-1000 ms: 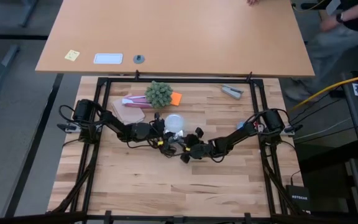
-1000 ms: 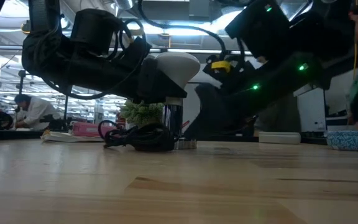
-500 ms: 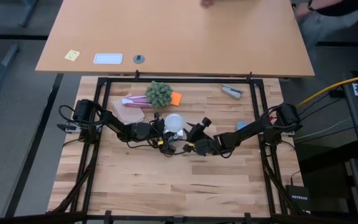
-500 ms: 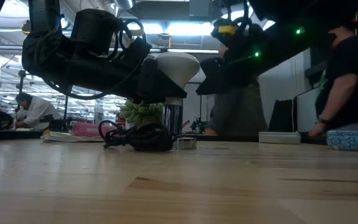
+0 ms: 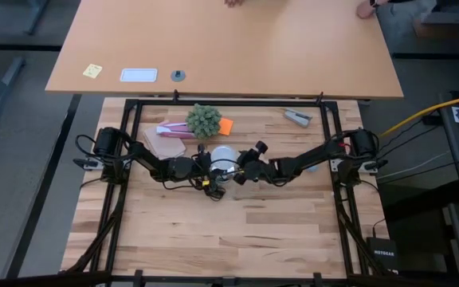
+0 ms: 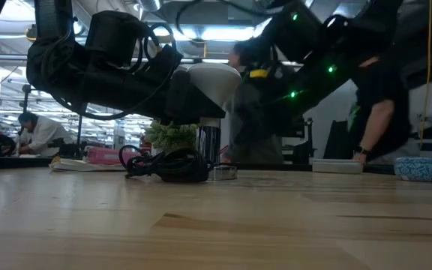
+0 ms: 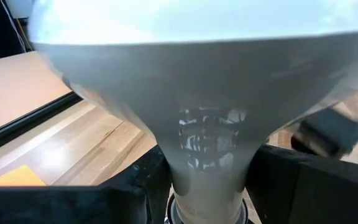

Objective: Screw lightbulb
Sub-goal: Remove the lightbulb from the lamp

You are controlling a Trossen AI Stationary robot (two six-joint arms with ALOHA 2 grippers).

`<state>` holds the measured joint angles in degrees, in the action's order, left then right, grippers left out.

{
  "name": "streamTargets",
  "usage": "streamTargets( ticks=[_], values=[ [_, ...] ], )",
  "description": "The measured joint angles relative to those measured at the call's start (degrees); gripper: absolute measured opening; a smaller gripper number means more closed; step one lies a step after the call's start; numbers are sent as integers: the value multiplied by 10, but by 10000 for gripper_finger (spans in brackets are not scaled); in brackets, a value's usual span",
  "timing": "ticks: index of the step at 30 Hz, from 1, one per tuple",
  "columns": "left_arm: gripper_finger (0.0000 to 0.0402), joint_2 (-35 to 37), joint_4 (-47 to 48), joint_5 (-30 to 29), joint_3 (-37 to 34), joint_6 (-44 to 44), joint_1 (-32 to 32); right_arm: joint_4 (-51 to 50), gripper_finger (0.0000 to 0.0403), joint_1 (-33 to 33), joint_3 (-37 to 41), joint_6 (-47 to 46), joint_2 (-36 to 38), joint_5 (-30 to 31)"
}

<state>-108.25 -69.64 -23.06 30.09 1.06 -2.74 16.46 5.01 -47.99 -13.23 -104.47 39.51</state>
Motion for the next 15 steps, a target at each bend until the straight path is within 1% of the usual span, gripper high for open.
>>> streamTargets(
  ticks=[3, 5, 15],
  values=[
    [157, 0, 0, 0, 0, 0, 0, 1, 143, -7, 0, 0, -18, -35],
    [157, 0, 0, 0, 0, 0, 0, 3, 143, -10, 0, 0, -29, -46],
    [157, 0, 0, 0, 0, 0, 0, 62, 143, -10, 0, 0, -92, -45]
  ],
)
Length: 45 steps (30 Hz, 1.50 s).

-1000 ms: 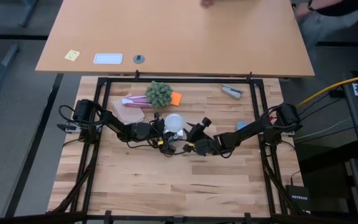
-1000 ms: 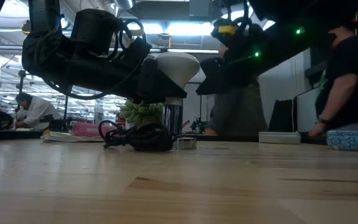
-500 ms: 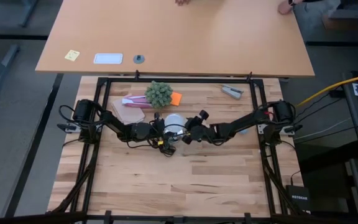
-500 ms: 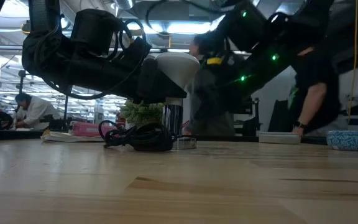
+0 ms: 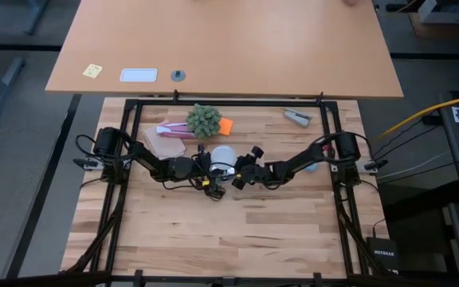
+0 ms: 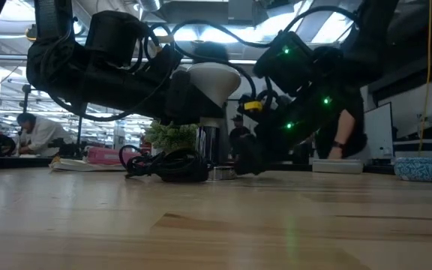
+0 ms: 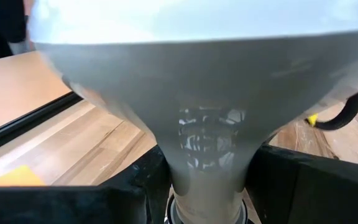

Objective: Screw lightbulb
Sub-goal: Remove the lightbulb from the lamp

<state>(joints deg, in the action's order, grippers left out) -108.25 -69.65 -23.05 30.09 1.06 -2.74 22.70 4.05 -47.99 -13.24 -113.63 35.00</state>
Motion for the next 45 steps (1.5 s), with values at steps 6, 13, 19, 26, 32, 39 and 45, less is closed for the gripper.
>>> streamTargets(
  ticks=[6, 13, 19, 26, 32, 39, 45],
  values=[
    [157, 0, 0, 0, 0, 0, 0, 1, 143, 1, -1, -20, -6, -22],
    [157, 0, 0, 3, 0, 0, 0, -1, 143, 23, 0, -69, -6, -28],
    [157, 0, -3, 2, 0, 0, 0, 16, 143, 61, 0, -110, -7, -53],
    [157, 0, 2, -2, 0, 0, 0, 75, 143, 98, 0, -110, -8, -75],
    [157, 0, 1, -2, 0, 0, 0, 72, 143, 111, 0, -104, 0, -26],
    [157, 0, 1, -1, 0, 8, 0, 43, 143, 111, 0, -59, 58, 11],
    [157, -1, 9, 7, 16, 18, 0, -74, 143, 111, -1, -43, 138, 43]
  ],
)
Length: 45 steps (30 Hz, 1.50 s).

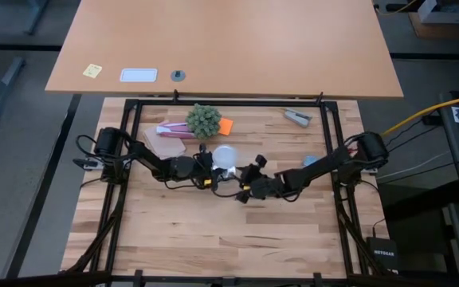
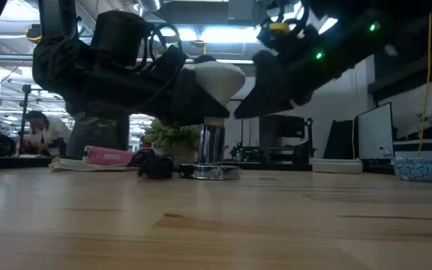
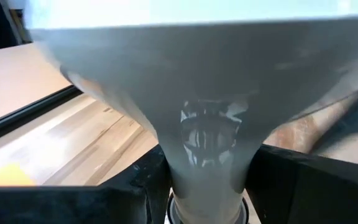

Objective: Screw lightbulb
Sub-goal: Remove the lightbulb from the lamp

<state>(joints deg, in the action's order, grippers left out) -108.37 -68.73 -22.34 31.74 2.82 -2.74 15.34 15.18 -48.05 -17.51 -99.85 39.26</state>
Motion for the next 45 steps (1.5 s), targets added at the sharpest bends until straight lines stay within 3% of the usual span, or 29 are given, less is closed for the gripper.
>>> streamTargets(
  ticks=[6, 14, 20, 27, 31, 36, 41, 45],
  values=[
    [157, -1, 26, 16, 38, -14, 0, -140, 143, 5, 0, 0, 80, 32],
    [157, -1, 94, 15, 73, -13, 0, -302, 143, 49, 0, -12, 185, 155],
    [157, -1, 99, 15, 90, -14, 0, -431, 143, 71, 0, -98, 213, 213],
    [157, 0, 99, 14, 98, -20, 1, -549, 143, 69, 2, -220, 212, 241],
    [157, 0, 100, 14, 98, -29, 1, -515, 143, 69, 35, -256, 212, 290],
    [157, 0, 104, 14, 98, -29, 1, -408, 143, 69, 121, -304, 212, 296],
    [157, 0, 103, 14, 98, -27, 1, -180, 143, 69, 236, -353, 212, 292],
    [157, 1, 103, 14, 98, -18, 1, 46, 143, 69, 309, -330, 212, 286]
  ],
)
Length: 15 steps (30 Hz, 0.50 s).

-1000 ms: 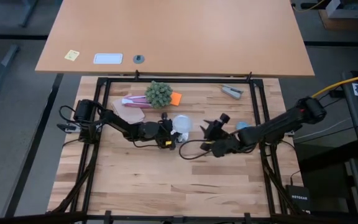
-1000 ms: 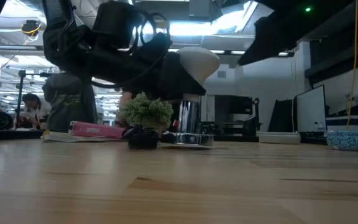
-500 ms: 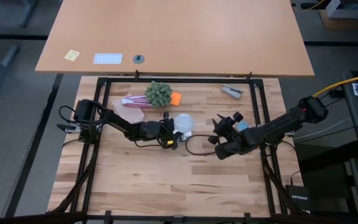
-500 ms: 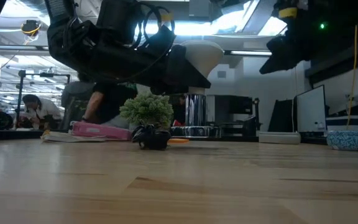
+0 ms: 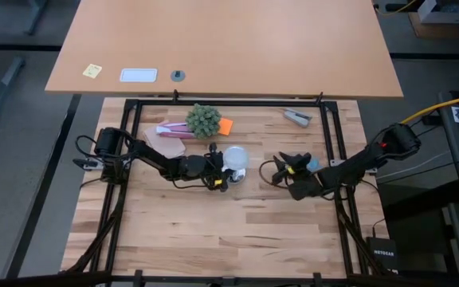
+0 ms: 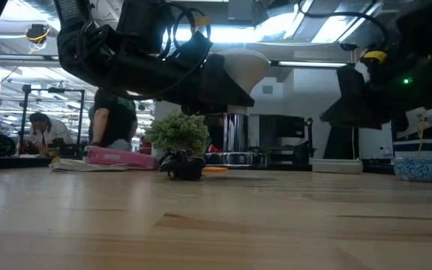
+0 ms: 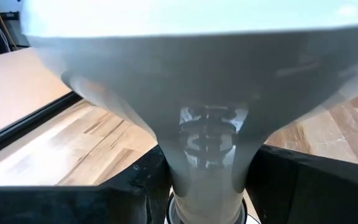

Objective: Screw lightbulb
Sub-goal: Remove the lightbulb from the lamp

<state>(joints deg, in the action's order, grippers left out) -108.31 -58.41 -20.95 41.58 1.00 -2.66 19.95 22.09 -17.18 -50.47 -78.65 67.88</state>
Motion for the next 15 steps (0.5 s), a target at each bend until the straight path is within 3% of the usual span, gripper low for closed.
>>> streamTargets(
  ticks=[4, 10, 15],
  values=[
    [157, 0, -7, 14, 0, 10, 0, 86, 143, -11, 23, 32, 0, -12],
    [157, -8, -13, 15, 12, 16, 0, 98, 143, -58, -1, 58, -22, -89],
    [157, -34, -6, 15, 30, 5, 0, 166, 143, -86, -22, 123, -78, -165]
  ],
)
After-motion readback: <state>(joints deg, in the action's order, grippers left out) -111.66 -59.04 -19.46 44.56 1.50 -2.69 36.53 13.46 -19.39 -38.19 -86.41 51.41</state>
